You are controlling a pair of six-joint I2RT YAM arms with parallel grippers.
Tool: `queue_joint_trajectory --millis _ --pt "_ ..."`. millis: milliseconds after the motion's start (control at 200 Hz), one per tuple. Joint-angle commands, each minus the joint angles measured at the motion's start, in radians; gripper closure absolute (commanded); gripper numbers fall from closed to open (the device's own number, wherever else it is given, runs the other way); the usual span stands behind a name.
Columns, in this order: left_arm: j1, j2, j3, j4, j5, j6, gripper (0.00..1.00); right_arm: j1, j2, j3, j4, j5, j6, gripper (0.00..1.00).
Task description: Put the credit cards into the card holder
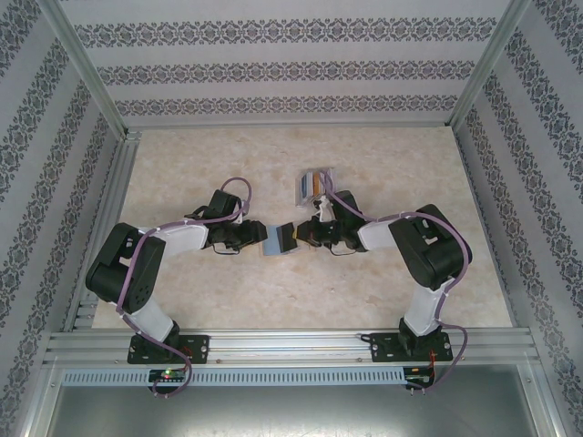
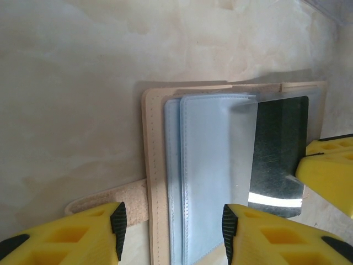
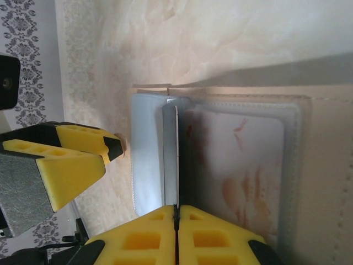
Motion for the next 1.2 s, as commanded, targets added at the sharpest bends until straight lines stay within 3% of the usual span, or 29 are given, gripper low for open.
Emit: queue_joint_trajectory --millis 0,340,679,979,1194 --pt "0.012 0.015 -0.018 0.026 0.018 -0.013 0.49 0.03 0.01 0.021 -0.015 0.045 -0.013 0.9" --pt "0.012 0.007 -0.027 0.031 0.018 -0.019 0.49 0.083 -0.029 0.071 -0.173 0.161 -0.101 0.88" --pt "0.013 -0.002 -0.027 0.024 0.012 -0.015 0.49 0.084 -0.125 0.099 -0.323 0.234 -0.18 0.78" --pt "0.013 -0.006 -0.031 0.03 0.014 -0.019 0.49 0.1 -0.1 0.141 -0.378 0.263 -0.21 0.88" --pt "0.011 -0.013 -0.03 0.025 0.01 -0.019 0.5 0.129 -0.04 0.195 -0.408 0.284 -0.226 0.88"
